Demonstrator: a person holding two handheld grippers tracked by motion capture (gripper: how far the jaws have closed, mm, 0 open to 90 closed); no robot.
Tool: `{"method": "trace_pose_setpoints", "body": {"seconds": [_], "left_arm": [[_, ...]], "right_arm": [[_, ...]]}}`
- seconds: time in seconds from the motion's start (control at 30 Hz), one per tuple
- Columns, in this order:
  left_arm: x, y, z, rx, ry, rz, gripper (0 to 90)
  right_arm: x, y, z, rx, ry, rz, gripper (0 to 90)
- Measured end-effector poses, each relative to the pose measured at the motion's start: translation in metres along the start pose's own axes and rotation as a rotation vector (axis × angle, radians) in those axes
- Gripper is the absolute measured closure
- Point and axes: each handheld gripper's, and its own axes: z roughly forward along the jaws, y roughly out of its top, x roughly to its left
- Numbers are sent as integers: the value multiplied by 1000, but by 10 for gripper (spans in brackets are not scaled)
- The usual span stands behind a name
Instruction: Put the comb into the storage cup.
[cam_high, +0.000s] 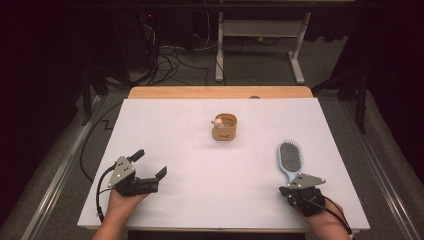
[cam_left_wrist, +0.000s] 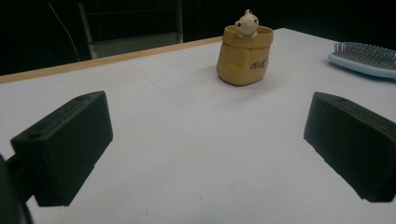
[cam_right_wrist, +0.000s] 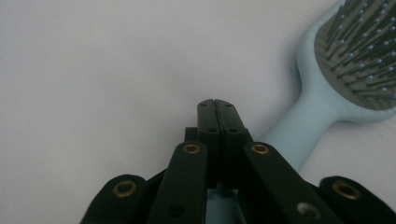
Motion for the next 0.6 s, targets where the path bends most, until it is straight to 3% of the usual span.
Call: {"method": "trace_pose_setpoints", "body": {"seconds": [0.27,0.6], "left_arm": [[0,0,1,20,-21,-13,22],[1,0,0,14,-23,-12,22]], "right_arm": [[-20,-16,-14,-15,7,62,900],[-33,-28,-20,20,-30,68,900]]}}
